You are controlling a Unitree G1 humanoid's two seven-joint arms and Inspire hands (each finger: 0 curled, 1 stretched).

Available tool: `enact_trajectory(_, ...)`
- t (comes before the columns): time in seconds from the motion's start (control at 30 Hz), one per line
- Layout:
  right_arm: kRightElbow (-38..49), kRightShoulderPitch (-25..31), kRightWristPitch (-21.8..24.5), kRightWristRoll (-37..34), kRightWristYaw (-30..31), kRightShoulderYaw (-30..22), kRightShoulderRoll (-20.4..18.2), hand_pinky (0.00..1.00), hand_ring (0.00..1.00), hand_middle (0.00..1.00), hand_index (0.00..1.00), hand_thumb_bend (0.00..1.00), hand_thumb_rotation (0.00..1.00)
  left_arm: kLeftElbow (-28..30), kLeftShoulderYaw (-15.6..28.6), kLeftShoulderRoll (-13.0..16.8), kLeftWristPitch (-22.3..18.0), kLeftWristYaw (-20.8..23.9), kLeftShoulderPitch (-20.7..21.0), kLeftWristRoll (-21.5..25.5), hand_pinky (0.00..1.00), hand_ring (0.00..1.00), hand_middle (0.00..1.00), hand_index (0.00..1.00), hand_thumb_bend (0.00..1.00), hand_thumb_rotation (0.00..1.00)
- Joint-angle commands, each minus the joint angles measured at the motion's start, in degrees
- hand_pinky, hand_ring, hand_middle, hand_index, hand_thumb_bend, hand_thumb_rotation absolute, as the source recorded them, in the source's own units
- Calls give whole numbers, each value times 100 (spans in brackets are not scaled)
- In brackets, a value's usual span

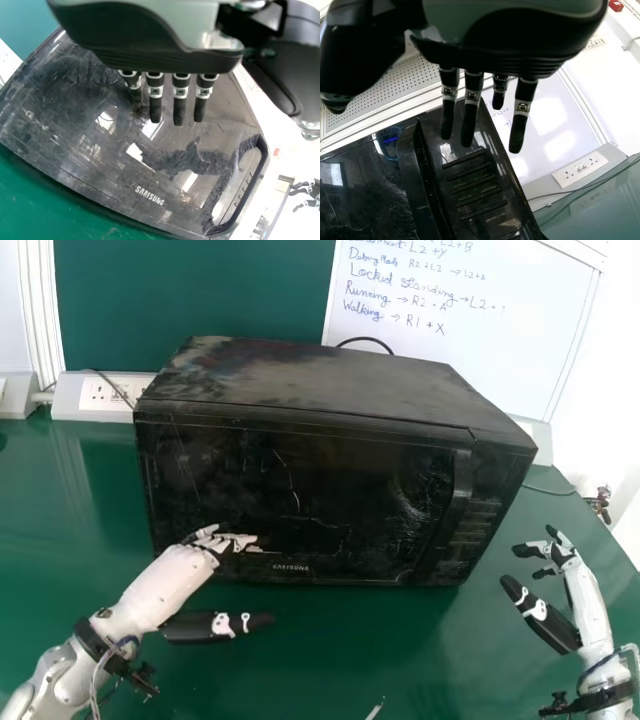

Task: Put biscuit inside oven

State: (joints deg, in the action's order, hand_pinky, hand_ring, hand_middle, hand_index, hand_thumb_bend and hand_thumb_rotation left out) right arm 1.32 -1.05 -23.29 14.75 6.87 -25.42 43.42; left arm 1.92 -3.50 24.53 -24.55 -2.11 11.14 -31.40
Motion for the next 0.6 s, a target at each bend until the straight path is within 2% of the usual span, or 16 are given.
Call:
enact_trajectory(0.0,-20,4,-47,-35,28,-17,61,53,63,68,70,100,0,-156,-75,66,130,-89,120,-12,93,91,93,93,79,100)
enact_trajectory(0.07,-11,15,-33,16,9,-17,68,53,63,68,70,100,0,-182,-87,80,167,-106,165,-22,93,90,93,94,79,100)
enact_trajectory(0.13,-1159,-369,-523,335,-387,348,21,54,64,69,71,100,1,-222,-93,82,171,-104,209,-17,92,90,93,94,79,100)
enact_trajectory(0.2,-1758,-568,-847,481,-603,528,21,56,67,73,75,97,19,-267,-102,87,163,-85,254,-33,92,89,92,93,79,100)
enact_trajectory(0.27,-1783,-565,-1002,442,-643,524,89,54,68,74,77,95,23,-324,-112,93,146,-72,300,-39,91,89,92,92,79,100)
enact_trajectory(0.43,-1544,-456,-1141,209,-531,435,164,53,66,72,74,99,11,-447,-143,84,155,-88,386,-52,90,89,92,92,79,100)
enact_trajectory(0.57,-1180,-295,-956,36,-407,351,145,55,66,73,73,100,3,-523,-158,69,111,-79,405,10,90,89,92,92,79,100)
